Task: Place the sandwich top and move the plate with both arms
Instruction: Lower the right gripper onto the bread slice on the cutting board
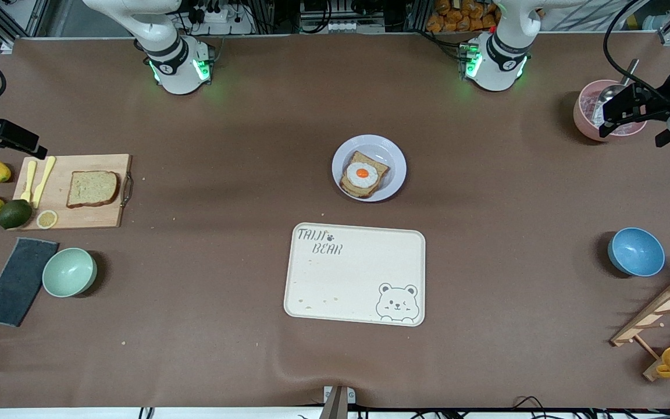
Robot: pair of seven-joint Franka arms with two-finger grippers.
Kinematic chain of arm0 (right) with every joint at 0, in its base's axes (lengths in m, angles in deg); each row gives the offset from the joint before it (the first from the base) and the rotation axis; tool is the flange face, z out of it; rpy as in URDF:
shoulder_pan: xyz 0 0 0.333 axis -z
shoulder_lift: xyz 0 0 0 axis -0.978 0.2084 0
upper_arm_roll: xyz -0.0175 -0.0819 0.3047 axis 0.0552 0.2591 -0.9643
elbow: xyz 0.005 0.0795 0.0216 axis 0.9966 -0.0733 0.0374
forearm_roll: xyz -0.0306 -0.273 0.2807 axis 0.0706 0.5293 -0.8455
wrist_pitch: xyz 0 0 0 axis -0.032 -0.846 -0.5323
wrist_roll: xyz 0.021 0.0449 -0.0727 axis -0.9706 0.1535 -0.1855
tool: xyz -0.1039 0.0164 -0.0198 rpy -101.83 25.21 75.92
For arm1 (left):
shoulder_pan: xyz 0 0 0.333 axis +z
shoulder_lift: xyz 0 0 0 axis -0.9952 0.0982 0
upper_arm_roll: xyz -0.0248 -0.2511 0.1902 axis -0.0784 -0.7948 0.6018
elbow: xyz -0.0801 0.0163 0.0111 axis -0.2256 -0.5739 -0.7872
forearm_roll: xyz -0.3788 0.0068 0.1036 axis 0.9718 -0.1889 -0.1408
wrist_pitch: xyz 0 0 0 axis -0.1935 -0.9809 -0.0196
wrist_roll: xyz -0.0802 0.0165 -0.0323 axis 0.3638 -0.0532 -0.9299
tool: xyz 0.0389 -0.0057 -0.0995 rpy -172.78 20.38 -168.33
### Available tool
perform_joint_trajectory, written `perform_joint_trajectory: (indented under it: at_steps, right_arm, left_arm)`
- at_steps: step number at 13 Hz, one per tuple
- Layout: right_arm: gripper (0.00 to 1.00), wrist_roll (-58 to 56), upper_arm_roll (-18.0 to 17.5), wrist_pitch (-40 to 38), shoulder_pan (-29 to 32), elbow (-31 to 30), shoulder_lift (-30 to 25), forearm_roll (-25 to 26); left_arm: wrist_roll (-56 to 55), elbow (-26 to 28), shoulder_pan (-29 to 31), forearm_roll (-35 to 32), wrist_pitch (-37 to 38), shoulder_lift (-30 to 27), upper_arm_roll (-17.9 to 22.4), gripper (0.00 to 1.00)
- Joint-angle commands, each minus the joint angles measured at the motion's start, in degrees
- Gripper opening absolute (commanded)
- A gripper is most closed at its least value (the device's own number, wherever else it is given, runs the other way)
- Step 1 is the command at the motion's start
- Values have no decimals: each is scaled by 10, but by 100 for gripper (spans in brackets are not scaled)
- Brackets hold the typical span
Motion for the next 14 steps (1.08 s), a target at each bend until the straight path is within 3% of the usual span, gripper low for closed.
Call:
perform_joint_trajectory:
  at_steps: [1, 8, 14]
  right_arm:
    - [100, -4, -2, -2, 2, 1, -6, 5]
    - [100, -32, 1, 5, 13, -17, 4, 5]
    - [100, -94, 1, 107, 62, -150, 1, 4]
  left_arm:
    - [12, -17, -5, -11, 22, 1, 3, 100]
    - [3, -24, 0, -8, 24, 10, 6, 100]
    - [14, -14, 36, 22, 19, 28, 6, 100]
